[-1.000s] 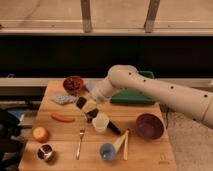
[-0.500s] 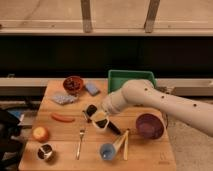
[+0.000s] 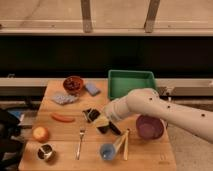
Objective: Place eraser in plastic cup
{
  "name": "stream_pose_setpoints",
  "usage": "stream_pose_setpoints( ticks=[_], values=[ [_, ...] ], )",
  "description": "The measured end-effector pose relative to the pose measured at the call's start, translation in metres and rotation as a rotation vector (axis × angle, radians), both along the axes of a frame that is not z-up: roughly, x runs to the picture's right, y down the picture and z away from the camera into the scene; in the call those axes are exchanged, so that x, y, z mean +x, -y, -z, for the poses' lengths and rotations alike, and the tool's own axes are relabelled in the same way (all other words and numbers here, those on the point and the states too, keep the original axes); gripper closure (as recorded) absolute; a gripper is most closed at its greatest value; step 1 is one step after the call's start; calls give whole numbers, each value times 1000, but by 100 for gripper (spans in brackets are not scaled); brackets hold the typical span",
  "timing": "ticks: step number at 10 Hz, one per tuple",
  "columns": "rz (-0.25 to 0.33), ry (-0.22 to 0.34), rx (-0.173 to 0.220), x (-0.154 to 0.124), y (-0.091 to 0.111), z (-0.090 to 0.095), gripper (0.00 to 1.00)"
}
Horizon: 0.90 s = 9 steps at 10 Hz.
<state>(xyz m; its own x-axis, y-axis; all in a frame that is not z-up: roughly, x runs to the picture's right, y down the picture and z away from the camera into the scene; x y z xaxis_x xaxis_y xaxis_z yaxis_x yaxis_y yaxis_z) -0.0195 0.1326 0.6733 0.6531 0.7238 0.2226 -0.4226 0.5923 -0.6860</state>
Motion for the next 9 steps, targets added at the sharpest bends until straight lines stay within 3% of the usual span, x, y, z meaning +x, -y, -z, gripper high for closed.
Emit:
stream_pose_setpoints(
  ticks=[6,9],
  values=[
    [1,3,-5,0,0,0,94],
    [29,67,-52,5,-5,-1,94]
  ],
)
